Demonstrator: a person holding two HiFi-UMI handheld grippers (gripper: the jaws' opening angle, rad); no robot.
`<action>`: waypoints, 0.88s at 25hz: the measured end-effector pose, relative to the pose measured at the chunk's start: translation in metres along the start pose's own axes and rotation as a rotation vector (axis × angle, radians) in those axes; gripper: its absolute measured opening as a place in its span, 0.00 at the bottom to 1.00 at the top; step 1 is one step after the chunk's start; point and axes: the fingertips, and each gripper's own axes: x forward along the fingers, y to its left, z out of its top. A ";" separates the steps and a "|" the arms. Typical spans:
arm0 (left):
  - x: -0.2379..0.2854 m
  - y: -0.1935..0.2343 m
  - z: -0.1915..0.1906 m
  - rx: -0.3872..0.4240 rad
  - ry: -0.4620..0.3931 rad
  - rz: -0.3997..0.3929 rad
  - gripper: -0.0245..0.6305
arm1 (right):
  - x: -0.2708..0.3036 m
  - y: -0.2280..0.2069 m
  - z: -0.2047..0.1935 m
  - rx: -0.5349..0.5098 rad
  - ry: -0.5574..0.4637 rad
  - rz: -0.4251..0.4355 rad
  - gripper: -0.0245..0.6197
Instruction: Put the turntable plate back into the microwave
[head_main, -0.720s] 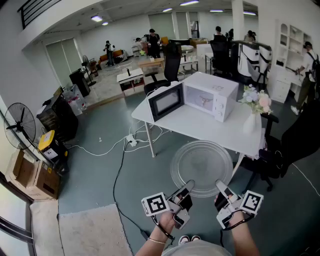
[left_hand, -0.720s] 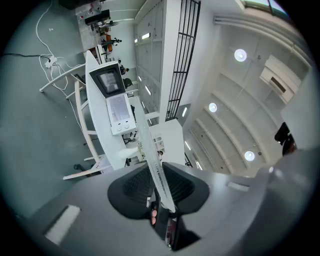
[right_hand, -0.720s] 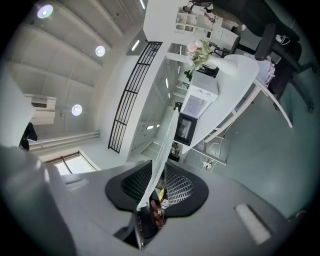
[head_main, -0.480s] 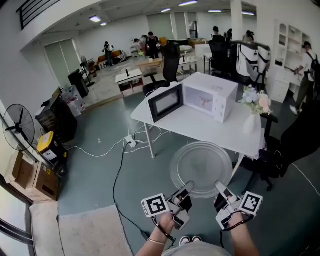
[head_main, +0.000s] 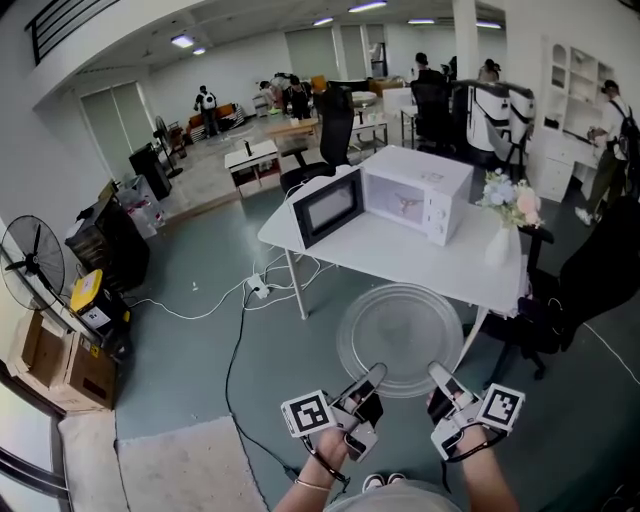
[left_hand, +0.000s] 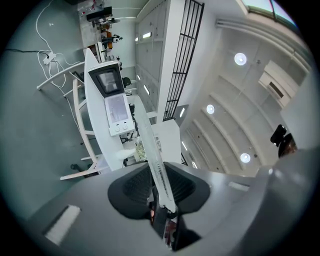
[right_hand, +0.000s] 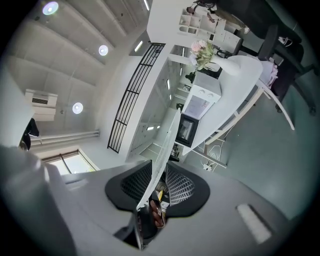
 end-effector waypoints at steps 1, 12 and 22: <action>0.001 0.000 0.001 0.006 0.004 -0.002 0.15 | 0.000 -0.001 0.000 0.005 -0.002 -0.003 0.17; 0.013 0.011 0.005 -0.033 0.021 0.017 0.15 | 0.010 -0.013 0.008 0.039 -0.018 0.008 0.17; 0.053 0.037 0.044 -0.052 -0.010 0.043 0.15 | 0.058 -0.041 0.044 0.038 0.012 0.016 0.18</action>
